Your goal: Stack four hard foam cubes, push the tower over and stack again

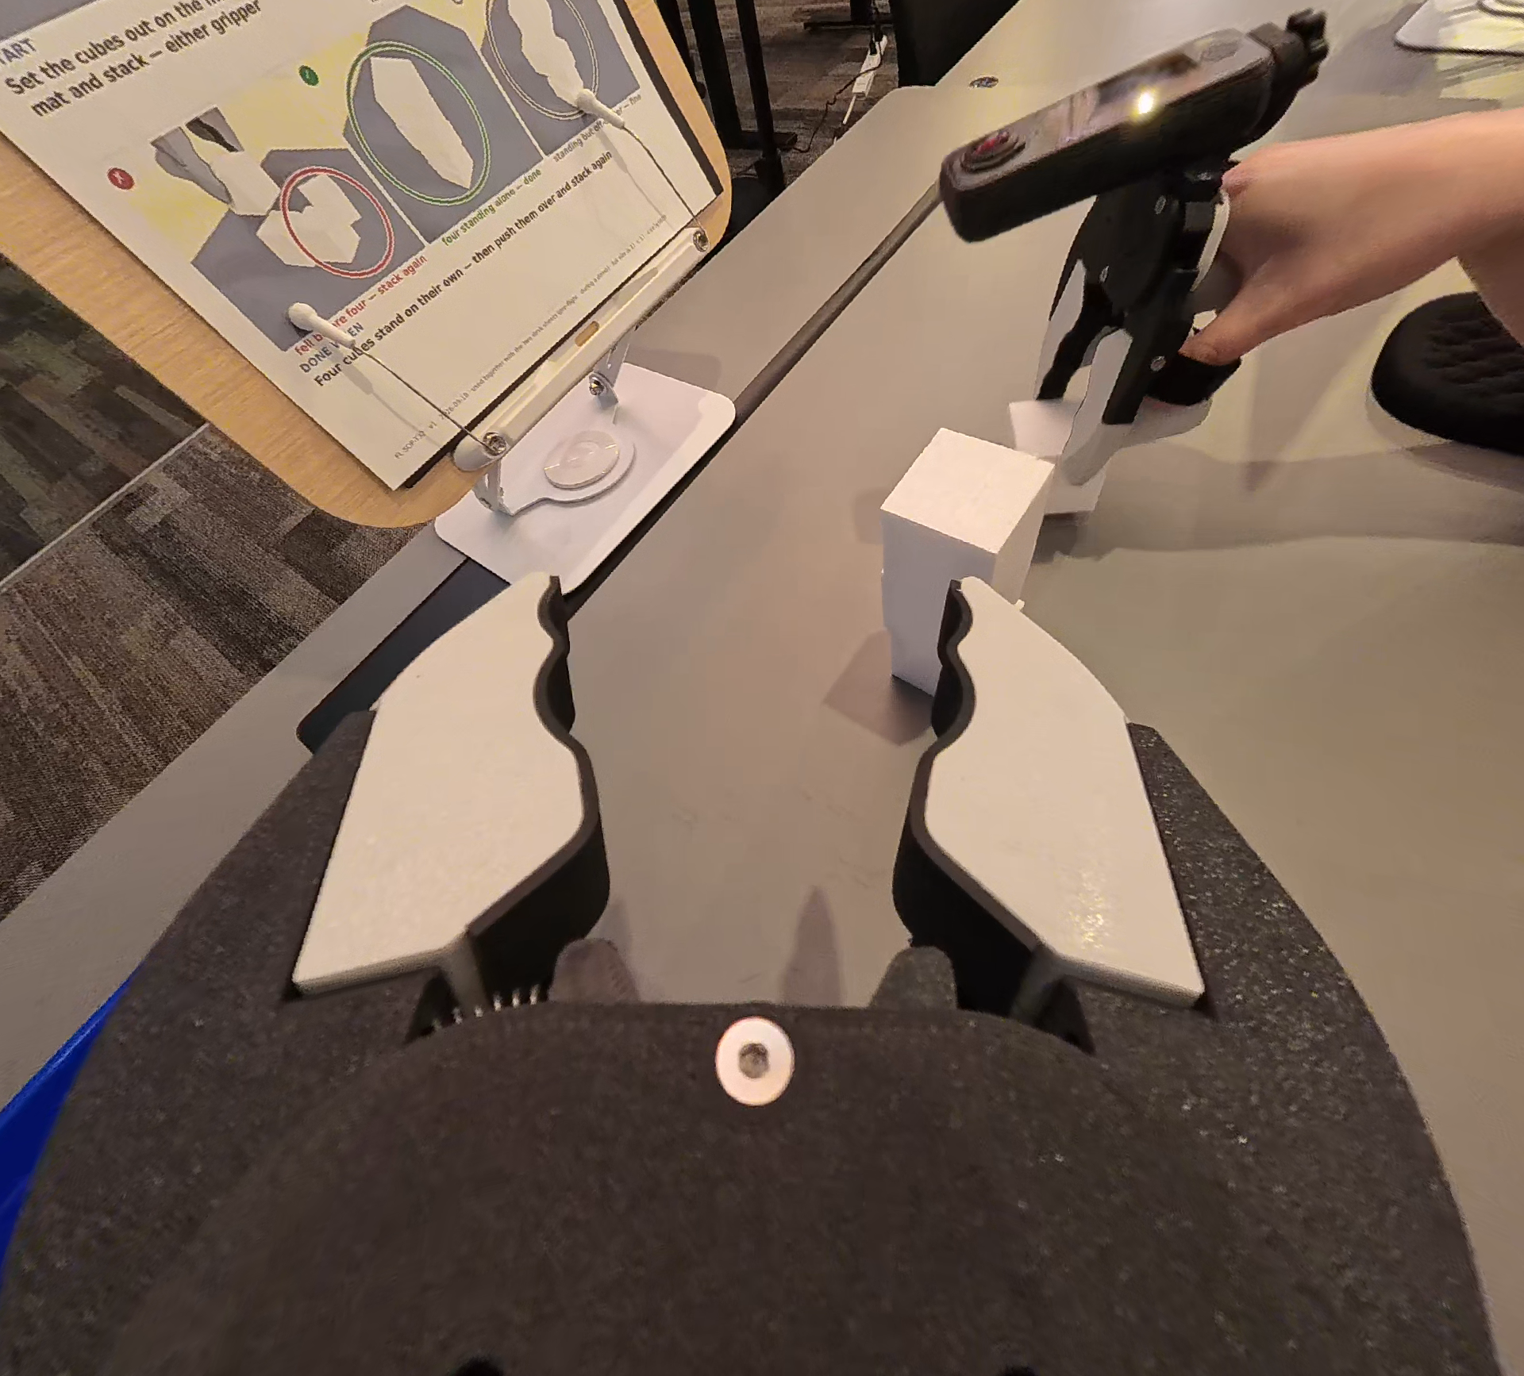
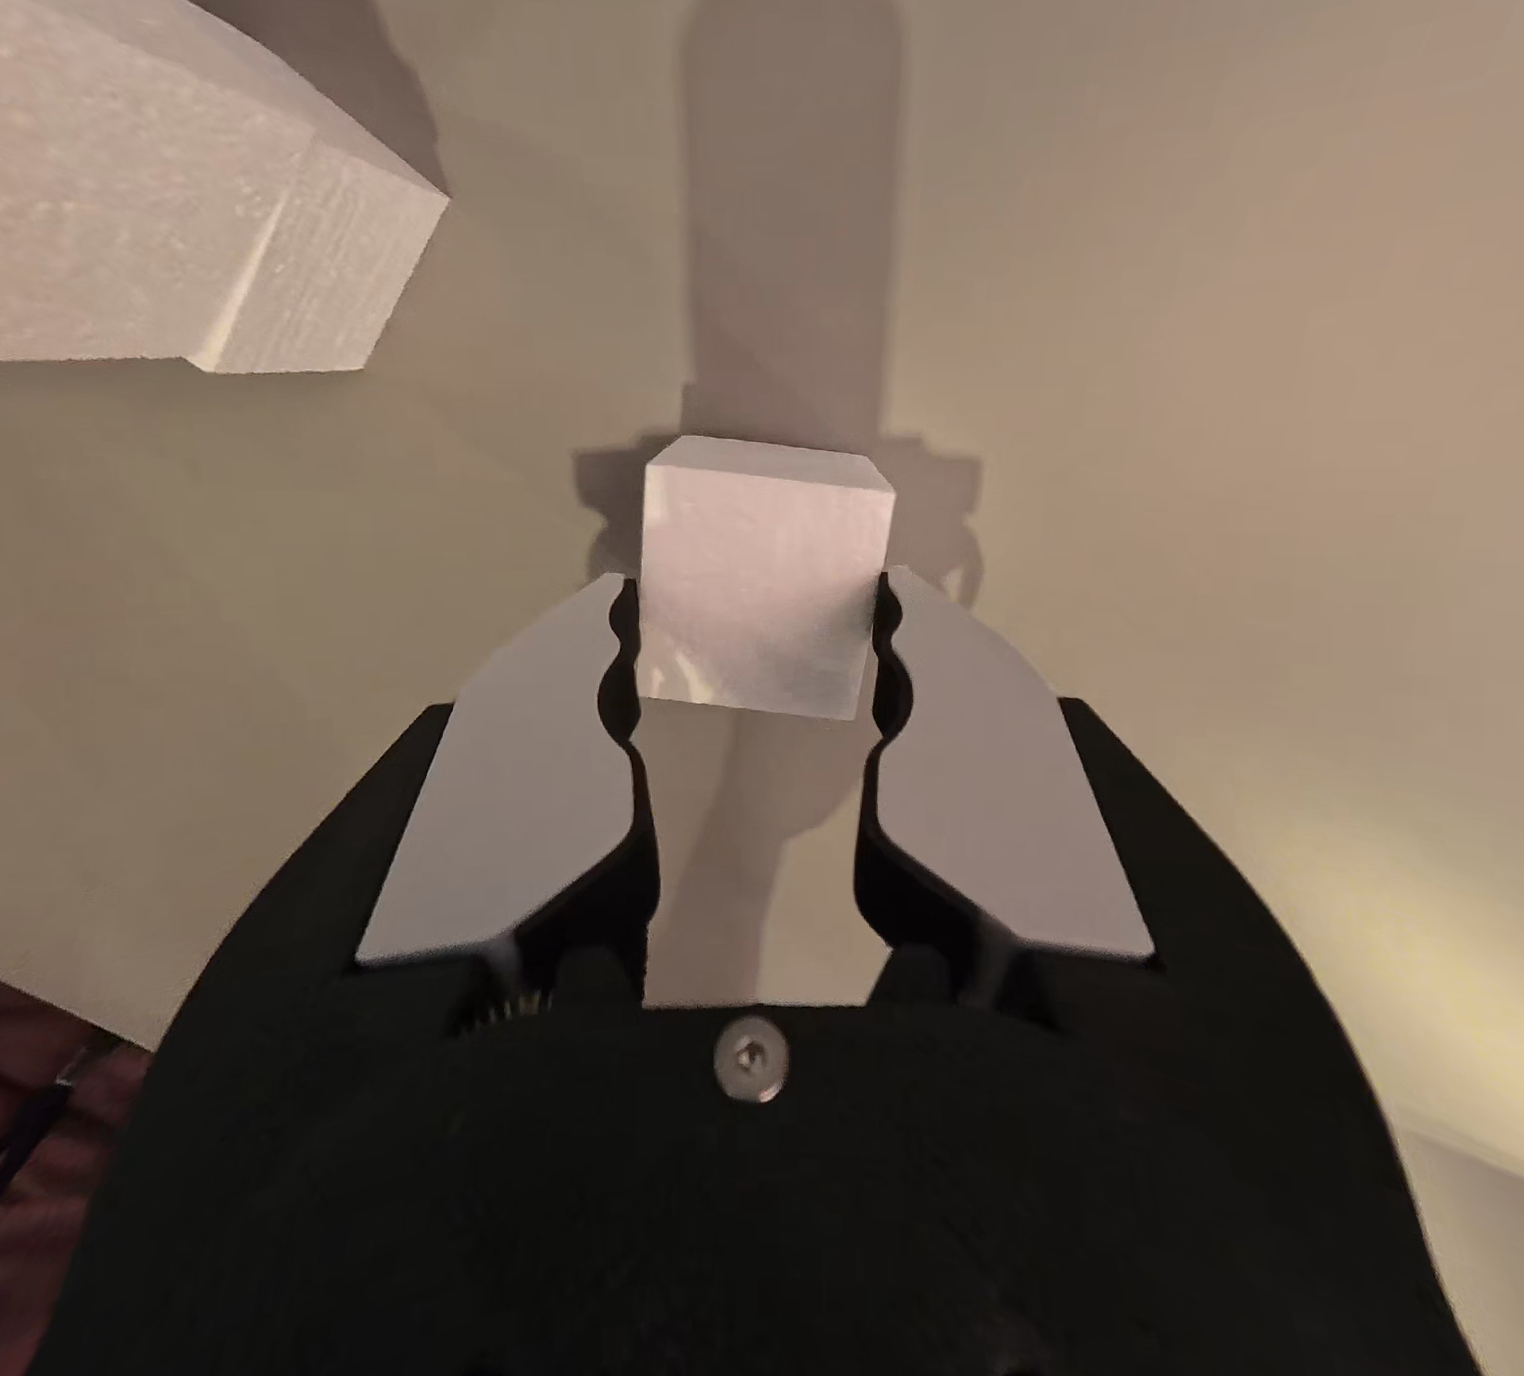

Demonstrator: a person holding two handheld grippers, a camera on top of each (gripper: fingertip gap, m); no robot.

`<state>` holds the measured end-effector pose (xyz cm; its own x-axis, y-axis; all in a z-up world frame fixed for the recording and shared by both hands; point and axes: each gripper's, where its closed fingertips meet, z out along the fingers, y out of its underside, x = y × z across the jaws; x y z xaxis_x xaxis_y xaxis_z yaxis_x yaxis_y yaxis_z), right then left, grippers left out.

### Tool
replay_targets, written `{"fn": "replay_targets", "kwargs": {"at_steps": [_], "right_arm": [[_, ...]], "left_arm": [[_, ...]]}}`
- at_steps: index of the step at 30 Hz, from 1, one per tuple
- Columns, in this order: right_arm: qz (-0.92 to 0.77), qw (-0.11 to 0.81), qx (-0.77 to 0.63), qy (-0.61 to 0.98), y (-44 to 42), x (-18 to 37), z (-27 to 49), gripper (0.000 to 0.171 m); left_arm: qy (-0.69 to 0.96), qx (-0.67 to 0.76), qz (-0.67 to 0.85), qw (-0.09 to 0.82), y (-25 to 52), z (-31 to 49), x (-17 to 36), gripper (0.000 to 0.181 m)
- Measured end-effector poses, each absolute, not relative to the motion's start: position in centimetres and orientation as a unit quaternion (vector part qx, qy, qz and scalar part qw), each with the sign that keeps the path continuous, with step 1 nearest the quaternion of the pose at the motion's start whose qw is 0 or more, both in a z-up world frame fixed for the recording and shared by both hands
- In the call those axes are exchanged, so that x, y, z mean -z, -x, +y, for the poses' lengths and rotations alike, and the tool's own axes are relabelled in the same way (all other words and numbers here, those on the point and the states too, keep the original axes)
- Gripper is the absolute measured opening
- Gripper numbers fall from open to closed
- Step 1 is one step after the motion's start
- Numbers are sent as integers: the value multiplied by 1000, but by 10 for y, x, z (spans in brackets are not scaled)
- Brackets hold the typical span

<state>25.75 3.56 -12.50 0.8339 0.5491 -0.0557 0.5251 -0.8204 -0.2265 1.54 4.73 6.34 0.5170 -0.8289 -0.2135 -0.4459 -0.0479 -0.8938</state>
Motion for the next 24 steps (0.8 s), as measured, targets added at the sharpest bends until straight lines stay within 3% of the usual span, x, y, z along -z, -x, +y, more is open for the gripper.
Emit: {"fn": "replay_targets", "kwargs": {"at_steps": [5,9,13,24], "right_arm": [[-278,197,-139,930,-251,70,49,56],[-304,399,-277,819,-209,-18,65,56],[-385,596,-438,552,-159,-101,28,55],[-434,572,-477,507,-133,-57,32,55]], "left_arm": [[701,185,451,521,-13,49,-64,86],[700,193,442,527,-12,51,-67,85],[697,200,445,525,-15,49,-67,84],[702,193,457,512,-23,50,-58,85]]}}
